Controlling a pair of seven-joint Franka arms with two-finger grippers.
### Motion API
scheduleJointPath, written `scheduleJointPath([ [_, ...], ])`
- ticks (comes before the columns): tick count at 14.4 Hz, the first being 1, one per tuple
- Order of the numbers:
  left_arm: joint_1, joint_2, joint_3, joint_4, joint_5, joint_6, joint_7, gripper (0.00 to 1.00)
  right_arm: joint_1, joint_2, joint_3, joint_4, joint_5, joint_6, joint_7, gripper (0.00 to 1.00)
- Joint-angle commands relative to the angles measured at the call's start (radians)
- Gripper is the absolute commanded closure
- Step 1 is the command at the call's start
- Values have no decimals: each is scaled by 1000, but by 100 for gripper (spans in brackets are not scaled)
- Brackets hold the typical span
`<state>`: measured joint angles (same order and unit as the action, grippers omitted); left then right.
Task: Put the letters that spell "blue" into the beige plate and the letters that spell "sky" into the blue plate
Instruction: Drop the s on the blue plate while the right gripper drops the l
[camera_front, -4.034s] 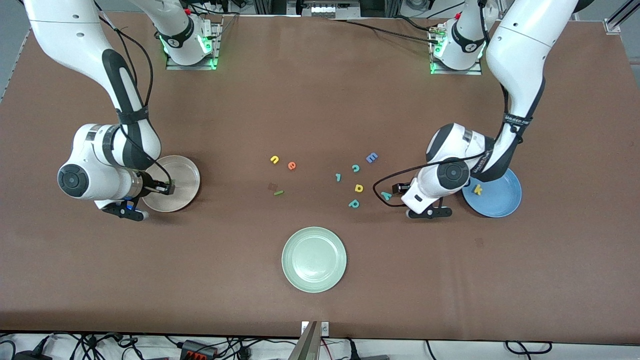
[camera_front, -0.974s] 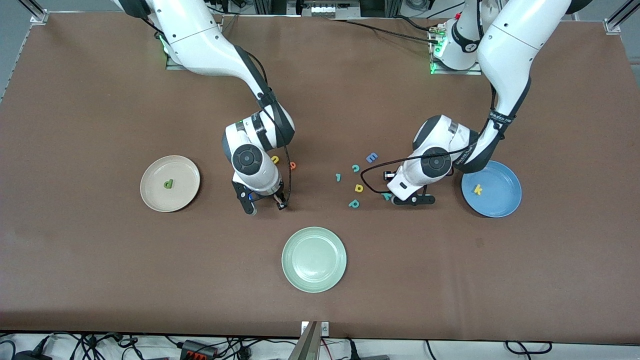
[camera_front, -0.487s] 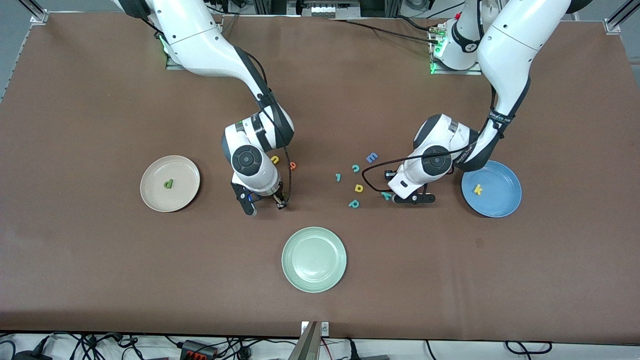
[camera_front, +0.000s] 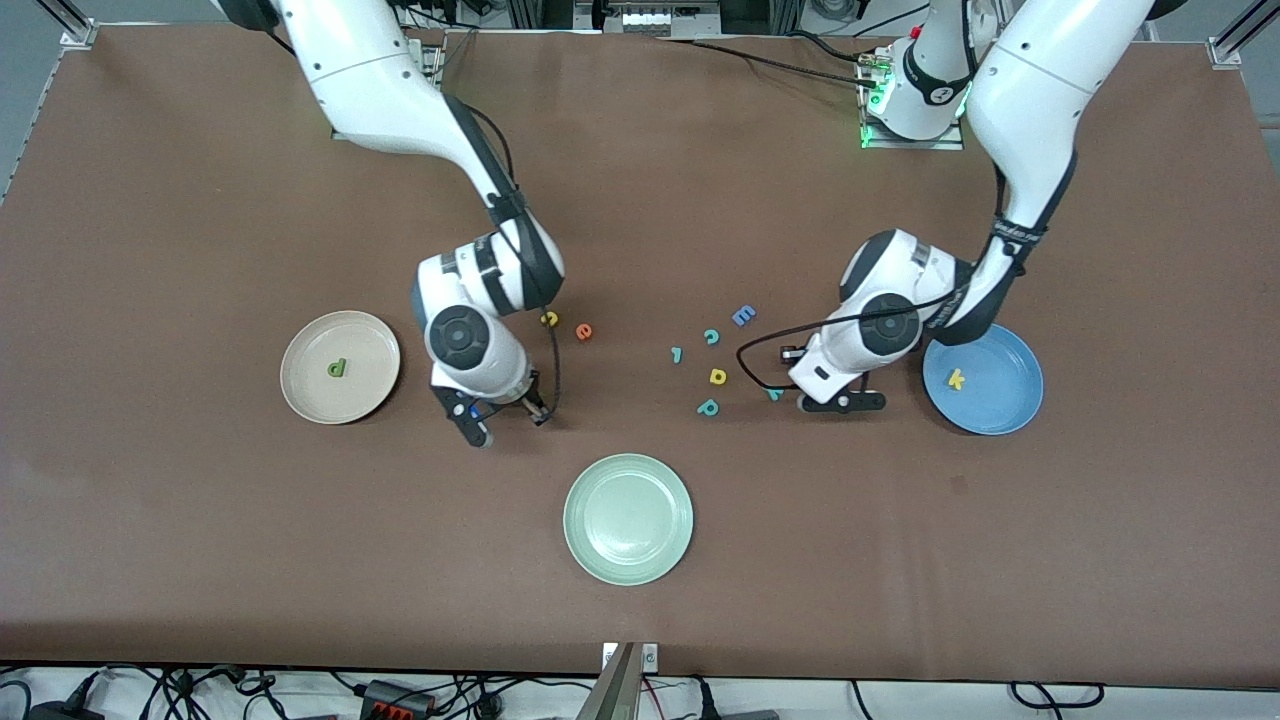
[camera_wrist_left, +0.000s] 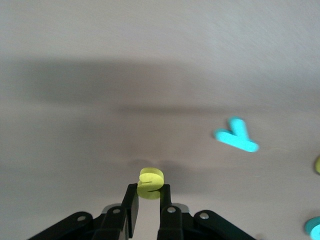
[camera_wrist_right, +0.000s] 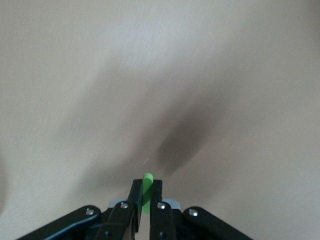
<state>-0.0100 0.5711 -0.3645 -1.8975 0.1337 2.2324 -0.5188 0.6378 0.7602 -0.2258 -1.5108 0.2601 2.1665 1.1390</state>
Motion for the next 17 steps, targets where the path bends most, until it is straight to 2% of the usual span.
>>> scheduleJointPath([
  [1,74,-80,1,1,14,-121,77,92,-64,-62,-52,-15,4,-173,-233,93],
  [3,170,-79,4,6,53,-169,155,92,-108,-74,-82,-19,4,-243,-387,93],
  [5,299,-73,-2,6,121,-172,286,92,-160,-99,-87,-64,4,-260,-510,93],
  [7,363,-66,1,9,127,-171,396,92,-214,-142,-89,-132,2,-266,-609,93],
  [8,392,-51,3,9,129,-165,429,85,-234,-162,-93,-175,2,-266,-661,93],
  [9,413,-37,1,12,129,-162,451,63,-242,-170,-104,-204,2,-266,-704,93],
  [10,418,-33,1,12,129,-160,454,6,-240,-171,-125,-222,2,-267,-744,93],
  [11,420,-33,-1,12,129,-162,456,0,-240,-171,-136,-233,2,-267,-760,93],
  [12,412,-34,-2,12,129,-163,454,0,-242,-171,-138,-246,2,-266,-762,90],
  [13,410,-39,-10,12,129,-168,445,0,-247,-168,-138,-249,2,-266,-762,79],
  [14,409,-42,-16,12,127,-169,444,0,-251,-164,-138,-249,4,-263,-762,50],
  [15,409,-42,-37,14,127,-171,444,0,-256,-163,-138,-246,4,-261,-762,4],
  [17,398,-30,-92,44,118,-169,441,0,-241,-192,-138,-229,4,-267,-762,0],
])
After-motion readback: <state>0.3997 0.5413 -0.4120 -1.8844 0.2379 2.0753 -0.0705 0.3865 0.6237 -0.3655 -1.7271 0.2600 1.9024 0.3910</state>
